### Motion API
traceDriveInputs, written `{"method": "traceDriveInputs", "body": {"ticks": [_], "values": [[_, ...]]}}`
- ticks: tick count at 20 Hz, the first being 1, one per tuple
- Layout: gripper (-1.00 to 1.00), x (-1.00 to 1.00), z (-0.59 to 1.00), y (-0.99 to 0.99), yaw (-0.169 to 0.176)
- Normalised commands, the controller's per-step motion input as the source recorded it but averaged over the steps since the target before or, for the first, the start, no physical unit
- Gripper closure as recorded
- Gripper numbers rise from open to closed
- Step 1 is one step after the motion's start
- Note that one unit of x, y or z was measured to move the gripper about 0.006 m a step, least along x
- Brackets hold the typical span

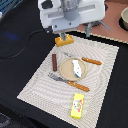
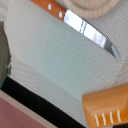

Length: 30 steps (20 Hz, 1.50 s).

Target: Interact with the objects in diverse but meaningful ways.

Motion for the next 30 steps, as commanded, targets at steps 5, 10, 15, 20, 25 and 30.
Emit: {"method": "traceDriveInputs", "body": {"ticks": [5,10,15,20,25,30], "values": [[-1.00,0.68,-0.41,0.00,-0.064],[-1.00,0.66,-0.46,0.06,-0.019],[-1.00,0.54,-0.17,0.02,-0.036],[-1.00,0.42,-0.10,-0.02,-0.033],[-1.00,0.22,-0.03,-0.07,-0.021],[-1.00,0.26,-0.04,-0.06,-0.009]]}}
